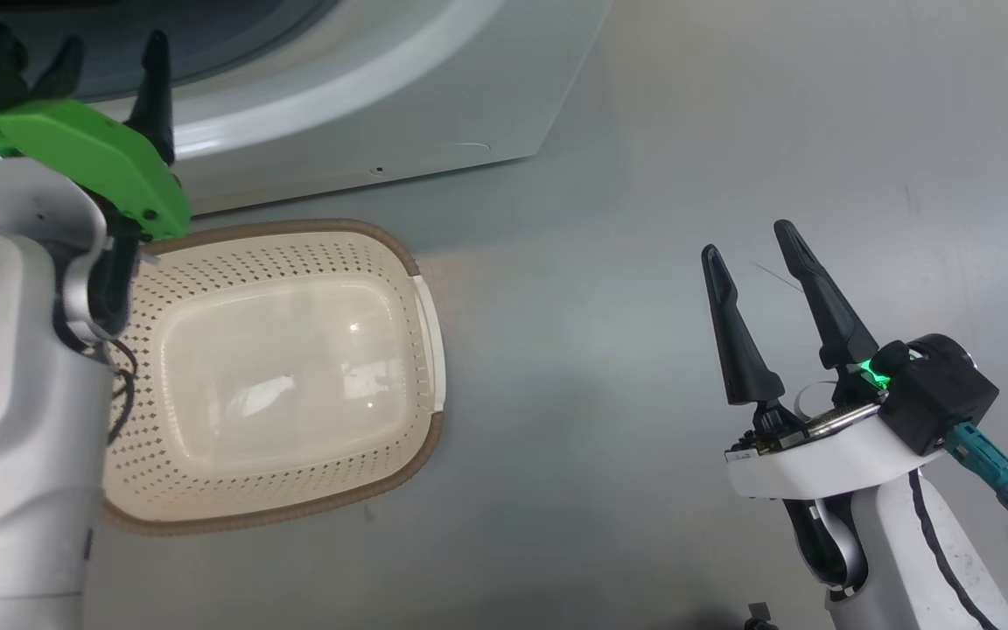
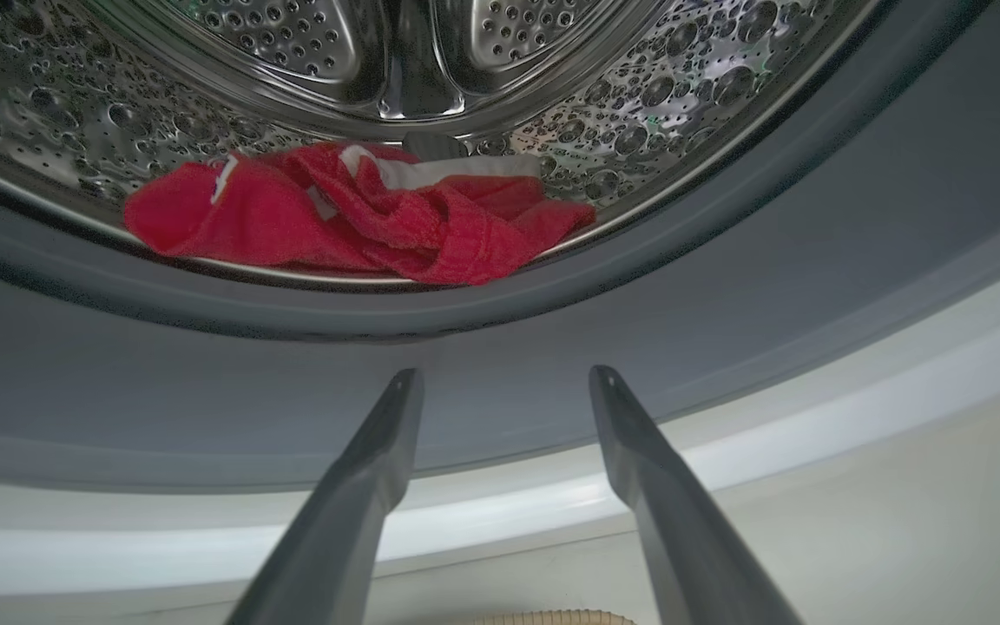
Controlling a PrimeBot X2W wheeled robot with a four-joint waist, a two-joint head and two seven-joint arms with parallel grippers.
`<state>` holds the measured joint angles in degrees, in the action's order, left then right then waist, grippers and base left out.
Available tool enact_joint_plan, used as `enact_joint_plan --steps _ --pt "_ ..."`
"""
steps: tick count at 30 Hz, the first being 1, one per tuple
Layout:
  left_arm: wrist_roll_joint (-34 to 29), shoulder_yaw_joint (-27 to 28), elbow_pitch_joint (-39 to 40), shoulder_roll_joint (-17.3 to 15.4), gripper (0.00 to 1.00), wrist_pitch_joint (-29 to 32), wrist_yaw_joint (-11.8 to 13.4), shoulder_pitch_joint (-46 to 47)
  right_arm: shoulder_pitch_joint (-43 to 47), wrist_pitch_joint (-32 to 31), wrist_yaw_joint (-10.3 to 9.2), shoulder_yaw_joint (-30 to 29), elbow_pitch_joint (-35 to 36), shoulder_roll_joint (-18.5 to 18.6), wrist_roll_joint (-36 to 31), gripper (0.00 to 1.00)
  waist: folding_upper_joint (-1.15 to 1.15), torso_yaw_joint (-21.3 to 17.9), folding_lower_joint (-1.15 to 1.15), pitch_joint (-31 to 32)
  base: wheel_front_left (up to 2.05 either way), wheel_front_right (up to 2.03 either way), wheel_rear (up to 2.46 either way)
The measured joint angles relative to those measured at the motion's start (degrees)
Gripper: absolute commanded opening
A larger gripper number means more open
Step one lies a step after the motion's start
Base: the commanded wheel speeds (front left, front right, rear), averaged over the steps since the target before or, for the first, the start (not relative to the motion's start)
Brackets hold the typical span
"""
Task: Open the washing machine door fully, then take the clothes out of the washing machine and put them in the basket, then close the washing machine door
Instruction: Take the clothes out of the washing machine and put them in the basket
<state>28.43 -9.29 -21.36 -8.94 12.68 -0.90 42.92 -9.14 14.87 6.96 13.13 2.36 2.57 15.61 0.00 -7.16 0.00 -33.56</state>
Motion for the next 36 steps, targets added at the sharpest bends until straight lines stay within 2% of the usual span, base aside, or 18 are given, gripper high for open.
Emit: enact_joint_plan --steps 5,21,36 --pt "0.20 0.90 -1.70 -2.89 1.00 3.33 -0.29 4.72 -0.99 0.00 0.01 0.80 -0.36 0.01 1.74 1.00 0.00 -2.13 0.00 -1.50 0.00 0.00 0.00" --pt "0.79 3.58 -5.34 -7.19 1.00 11.56 -0.34 18.65 -2.72 0.00 0.01 3.26 -0.60 0.00 4.81 1.00 0.00 -6.65 0.00 -5.08 0.00 0.00 0.00" --pt "0.78 3.44 -13.08 -9.18 1.00 17.08 0.67 19.37 -4.29 0.00 0.02 3.67 -1.14 0.00 6.00 1.00 0.00 -8.29 0.00 -6.86 0.00 0.00 0.00"
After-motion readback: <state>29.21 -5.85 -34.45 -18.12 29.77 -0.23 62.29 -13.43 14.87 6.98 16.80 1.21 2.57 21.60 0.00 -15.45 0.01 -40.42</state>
